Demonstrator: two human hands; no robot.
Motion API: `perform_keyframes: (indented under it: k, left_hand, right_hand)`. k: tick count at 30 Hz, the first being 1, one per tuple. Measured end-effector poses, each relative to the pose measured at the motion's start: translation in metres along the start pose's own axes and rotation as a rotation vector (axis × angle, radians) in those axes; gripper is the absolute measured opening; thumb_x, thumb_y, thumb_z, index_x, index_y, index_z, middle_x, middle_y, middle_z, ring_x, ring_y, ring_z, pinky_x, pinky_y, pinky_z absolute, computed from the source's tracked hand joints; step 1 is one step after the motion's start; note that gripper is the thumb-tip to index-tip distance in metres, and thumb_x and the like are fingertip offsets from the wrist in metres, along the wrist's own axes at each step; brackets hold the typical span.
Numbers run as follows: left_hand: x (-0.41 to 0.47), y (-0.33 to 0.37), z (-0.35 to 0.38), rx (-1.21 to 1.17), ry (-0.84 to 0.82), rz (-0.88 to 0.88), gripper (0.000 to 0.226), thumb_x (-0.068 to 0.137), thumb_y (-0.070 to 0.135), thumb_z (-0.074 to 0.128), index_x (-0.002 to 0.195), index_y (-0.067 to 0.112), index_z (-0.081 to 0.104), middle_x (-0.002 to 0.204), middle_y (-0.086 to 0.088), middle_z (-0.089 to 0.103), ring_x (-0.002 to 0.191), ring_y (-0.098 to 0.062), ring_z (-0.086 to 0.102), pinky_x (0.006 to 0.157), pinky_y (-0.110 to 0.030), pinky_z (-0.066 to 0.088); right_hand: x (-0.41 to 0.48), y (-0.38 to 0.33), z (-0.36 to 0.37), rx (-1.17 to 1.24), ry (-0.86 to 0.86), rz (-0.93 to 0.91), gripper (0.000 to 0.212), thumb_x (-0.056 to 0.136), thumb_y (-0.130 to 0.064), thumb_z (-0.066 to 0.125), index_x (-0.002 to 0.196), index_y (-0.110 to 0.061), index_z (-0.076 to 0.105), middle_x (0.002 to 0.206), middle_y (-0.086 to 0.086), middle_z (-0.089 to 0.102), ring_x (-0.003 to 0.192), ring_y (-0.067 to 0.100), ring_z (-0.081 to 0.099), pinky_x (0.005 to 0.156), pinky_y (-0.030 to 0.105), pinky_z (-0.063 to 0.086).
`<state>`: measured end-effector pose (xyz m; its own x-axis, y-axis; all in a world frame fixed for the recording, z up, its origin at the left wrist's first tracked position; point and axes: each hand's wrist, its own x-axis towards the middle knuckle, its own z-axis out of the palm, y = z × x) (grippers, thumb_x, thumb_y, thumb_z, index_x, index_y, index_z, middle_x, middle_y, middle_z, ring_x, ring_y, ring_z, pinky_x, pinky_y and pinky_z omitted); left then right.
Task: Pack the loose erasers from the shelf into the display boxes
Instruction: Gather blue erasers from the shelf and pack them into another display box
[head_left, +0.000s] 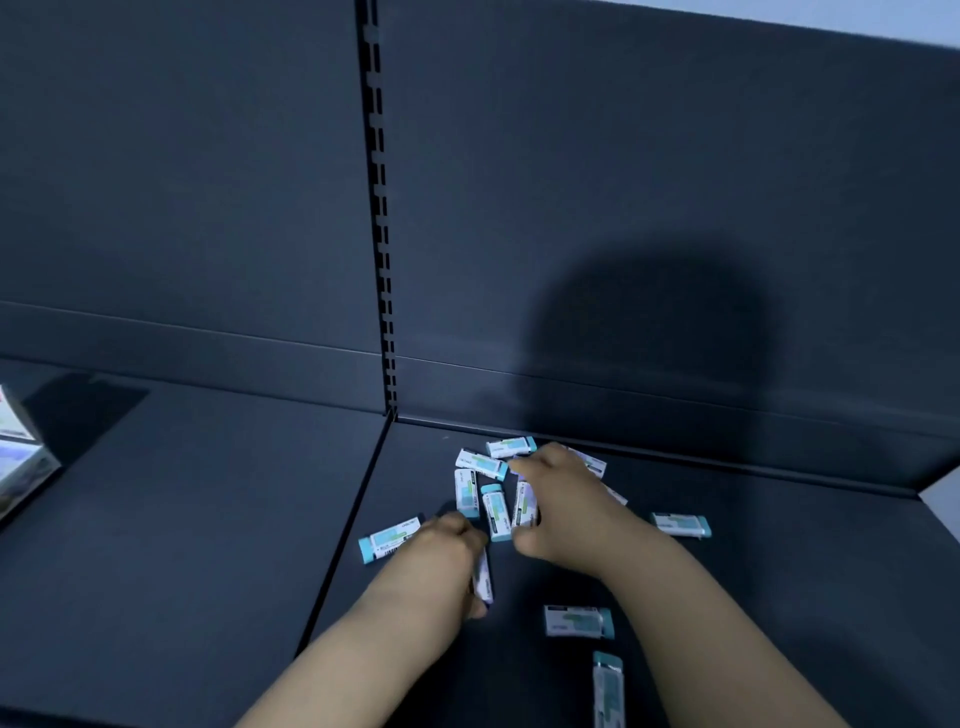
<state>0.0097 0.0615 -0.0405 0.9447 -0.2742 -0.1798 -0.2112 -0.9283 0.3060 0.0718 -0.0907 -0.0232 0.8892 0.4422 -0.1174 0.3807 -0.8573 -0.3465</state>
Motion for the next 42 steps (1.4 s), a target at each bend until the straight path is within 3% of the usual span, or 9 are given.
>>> perform_keyframes:
  k: [3, 7, 9, 11, 15, 19, 24, 35, 42]
  left_hand:
    - [-0.004, -0.002, -0.003, -0.025, 0.011, 0.018, 0.053, 0.082, 0.024, 0.067, 0.130, 0.020, 0.047, 0.133, 0.002, 0.042, 0.123, -0.015, 0.041, 0.096, -0.020, 0.032]
    - [-0.013, -0.005, -0.010, -0.023, -0.023, 0.055, 0.056, 0.082, 0.021, 0.066, 0.134, 0.021, 0.044, 0.136, 0.003, 0.039, 0.125, -0.015, 0.040, 0.097, -0.021, 0.034]
    - [-0.018, -0.009, -0.012, -0.013, -0.025, 0.060, 0.056, 0.083, 0.022, 0.065, 0.135, 0.021, 0.043, 0.138, 0.005, 0.037, 0.127, -0.013, 0.037, 0.099, -0.022, 0.034]
    - [-0.022, -0.012, -0.014, 0.005, -0.015, 0.067, 0.057, 0.083, 0.025, 0.064, 0.135, 0.023, 0.042, 0.139, 0.007, 0.035, 0.129, -0.013, 0.034, 0.101, -0.022, 0.033]
    - [-0.025, -0.015, -0.016, 0.022, -0.010, 0.083, 0.058, 0.082, 0.034, 0.066, 0.134, 0.024, 0.043, 0.137, 0.007, 0.035, 0.128, -0.014, 0.033, 0.103, -0.024, 0.032]
    - [-0.025, -0.013, -0.015, 0.017, -0.007, 0.099, 0.054, 0.085, 0.030, 0.063, 0.134, 0.022, 0.042, 0.137, 0.006, 0.036, 0.128, -0.014, 0.034, 0.101, -0.023, 0.033]
    - [-0.023, -0.011, -0.013, 0.007, -0.043, 0.131, 0.059, 0.083, 0.028, 0.066, 0.136, 0.022, 0.040, 0.138, 0.006, 0.036, 0.128, -0.014, 0.037, 0.103, -0.024, 0.032]
    - [-0.016, -0.019, -0.005, -0.023, -0.074, 0.169, 0.067, 0.075, 0.038, 0.072, 0.133, 0.021, 0.043, 0.129, 0.003, 0.038, 0.123, -0.014, 0.037, 0.101, -0.022, 0.031]
    - [-0.031, -0.030, -0.008, -0.113, 0.108, 0.292, 0.050, 0.075, 0.038, 0.067, 0.121, 0.024, 0.051, 0.118, 0.006, 0.044, 0.110, -0.010, 0.044, 0.087, -0.010, 0.027]
  right_hand:
    - [-0.015, -0.009, 0.005, 0.272, 0.070, -0.014, 0.067, 0.073, -0.015, 0.063, 0.135, -0.017, 0.038, 0.130, -0.004, 0.032, 0.110, 0.006, 0.044, 0.098, 0.015, 0.034]
    - [-0.032, -0.014, 0.018, 0.447, 0.042, 0.012, 0.060, 0.072, -0.009, 0.065, 0.124, -0.023, 0.041, 0.116, -0.004, 0.043, 0.090, -0.001, 0.051, 0.082, 0.006, 0.040]
    - [-0.039, -0.013, 0.021, 0.386, 0.010, -0.004, 0.055, 0.072, -0.017, 0.067, 0.121, -0.026, 0.043, 0.115, -0.007, 0.046, 0.096, -0.005, 0.046, 0.085, 0.004, 0.034]
    - [-0.043, -0.012, 0.023, 0.205, 0.016, -0.044, 0.052, 0.072, -0.031, 0.068, 0.118, -0.031, 0.044, 0.120, -0.012, 0.043, 0.109, -0.001, 0.040, 0.096, 0.014, 0.030]
    - [-0.052, -0.016, 0.022, -0.037, 0.006, -0.065, 0.054, 0.070, -0.046, 0.064, 0.117, -0.032, 0.042, 0.125, -0.015, 0.036, 0.118, 0.008, 0.028, 0.099, 0.026, 0.024]
    - [-0.061, -0.015, 0.023, -0.090, -0.031, 0.010, 0.057, 0.072, -0.044, 0.061, 0.123, -0.029, 0.041, 0.127, -0.009, 0.033, 0.121, 0.014, 0.027, 0.094, 0.026, 0.023]
    - [-0.064, -0.024, 0.025, -0.104, -0.053, 0.054, 0.081, 0.069, -0.054, 0.065, 0.137, -0.027, 0.031, 0.133, -0.009, 0.029, 0.124, 0.015, 0.023, 0.097, 0.027, 0.020]
    - [-0.054, -0.045, 0.033, -0.099, -0.027, 0.129, 0.070, 0.068, -0.050, 0.071, 0.127, -0.024, 0.045, 0.124, -0.001, 0.045, 0.119, 0.019, 0.034, 0.100, 0.031, 0.032]
    - [-0.068, -0.058, 0.037, -0.142, 0.118, 0.119, 0.066, 0.067, -0.057, 0.067, 0.123, -0.028, 0.047, 0.124, -0.008, 0.046, 0.118, 0.015, 0.035, 0.093, 0.029, 0.028]
